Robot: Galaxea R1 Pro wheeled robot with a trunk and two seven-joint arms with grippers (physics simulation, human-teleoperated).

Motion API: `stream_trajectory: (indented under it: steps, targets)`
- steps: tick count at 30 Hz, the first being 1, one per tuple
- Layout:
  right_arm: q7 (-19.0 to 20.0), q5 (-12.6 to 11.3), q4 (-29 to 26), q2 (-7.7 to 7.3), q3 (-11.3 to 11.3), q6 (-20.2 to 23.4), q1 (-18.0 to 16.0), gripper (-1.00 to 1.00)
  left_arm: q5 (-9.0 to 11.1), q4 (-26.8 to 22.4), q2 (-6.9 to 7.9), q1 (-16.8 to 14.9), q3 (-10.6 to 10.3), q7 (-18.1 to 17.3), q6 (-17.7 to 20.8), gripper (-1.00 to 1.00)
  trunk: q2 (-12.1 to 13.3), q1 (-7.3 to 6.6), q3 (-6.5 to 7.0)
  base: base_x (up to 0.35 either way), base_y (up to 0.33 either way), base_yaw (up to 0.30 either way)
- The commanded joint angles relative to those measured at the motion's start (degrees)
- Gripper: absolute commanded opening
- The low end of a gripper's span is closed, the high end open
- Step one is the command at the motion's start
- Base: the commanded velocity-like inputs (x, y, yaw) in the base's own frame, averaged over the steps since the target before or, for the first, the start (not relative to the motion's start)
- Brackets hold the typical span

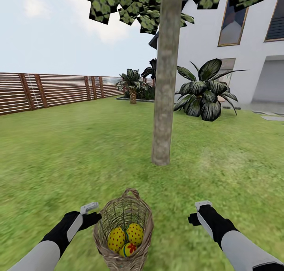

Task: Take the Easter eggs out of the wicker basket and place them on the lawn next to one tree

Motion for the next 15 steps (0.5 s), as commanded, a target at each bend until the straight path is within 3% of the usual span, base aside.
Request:
stream_trajectory:
  steps: [1,10,13,14,15]
  targets:
    - [-0.40,-0.61,-0.10,-0.06,0.43,0.26,-0.02,1.00,0.55,-0.11,-0.03,-0.01,0.07,0.36,0.35,1.00,-0.03,0.00,-0.06,0.094,-0.148,0.000]
    - [-0.40,-0.61,-0.06,-0.08,0.37,0.26,-0.02,1.00,0.38,0.08,-0.12,-0.01,-0.04,0.26,0.81,1.00,-0.03,0.00,-0.06,0.034,-0.280,0.000]
    - [-0.34,-0.70,-0.10,-0.31,0.32,0.33,-0.02,1.00,0.18,0.13,1.68,-0.01,-0.03,0.07,1.89,1.00,-0.03,0.00,-0.06,0.173,-0.269,0.000]
    - [-0.32,-0.71,-0.10,-0.38,0.29,0.34,-0.02,1.00,0.11,0.21,2.70,-0.01,-0.12,0.02,2.40,1.00,-0.03,0.00,-0.06,0.209,-0.248,0.000]
    - [-0.27,-0.72,-0.12,-0.45,0.27,0.38,-0.02,1.00,0.02,0.28,4.67,0.01,-0.22,-0.65,3.38,1.00,-0.03,0.00,-0.06,0.226,-0.228,0.000]
